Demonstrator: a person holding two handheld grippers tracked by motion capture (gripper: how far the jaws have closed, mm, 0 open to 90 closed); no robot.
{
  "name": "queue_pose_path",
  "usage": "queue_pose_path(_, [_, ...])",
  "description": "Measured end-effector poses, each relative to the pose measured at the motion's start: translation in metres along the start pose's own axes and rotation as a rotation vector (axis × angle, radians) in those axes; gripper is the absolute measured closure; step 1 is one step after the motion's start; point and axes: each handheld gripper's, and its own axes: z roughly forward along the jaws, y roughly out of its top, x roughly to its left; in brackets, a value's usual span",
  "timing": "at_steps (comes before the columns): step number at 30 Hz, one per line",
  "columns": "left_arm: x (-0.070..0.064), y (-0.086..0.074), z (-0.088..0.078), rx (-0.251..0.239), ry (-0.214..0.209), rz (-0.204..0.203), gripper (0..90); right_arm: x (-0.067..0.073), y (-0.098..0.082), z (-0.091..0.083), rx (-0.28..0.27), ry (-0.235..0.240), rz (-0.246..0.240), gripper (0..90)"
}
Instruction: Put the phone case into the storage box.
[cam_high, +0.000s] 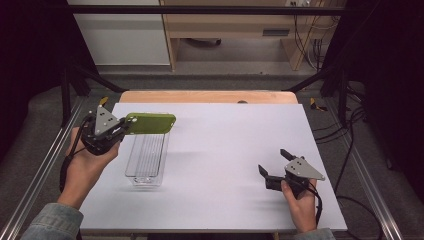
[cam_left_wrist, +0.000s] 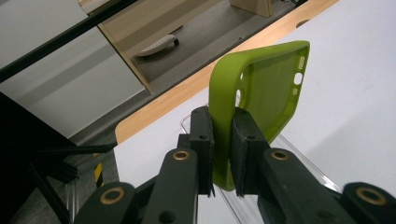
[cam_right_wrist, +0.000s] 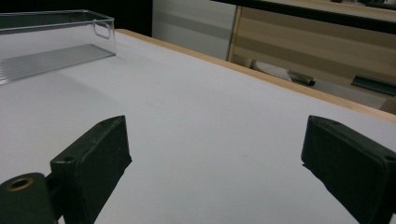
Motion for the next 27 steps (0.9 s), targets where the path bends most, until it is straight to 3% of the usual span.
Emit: queue_pose_path(27, [-0.0032, 0.0076, 0.0069, 0.084, 0.008, 0.127, 80.3, -0.0009, 0.0000, 0.0001, -0.019, 0.013, 0.024, 6.7])
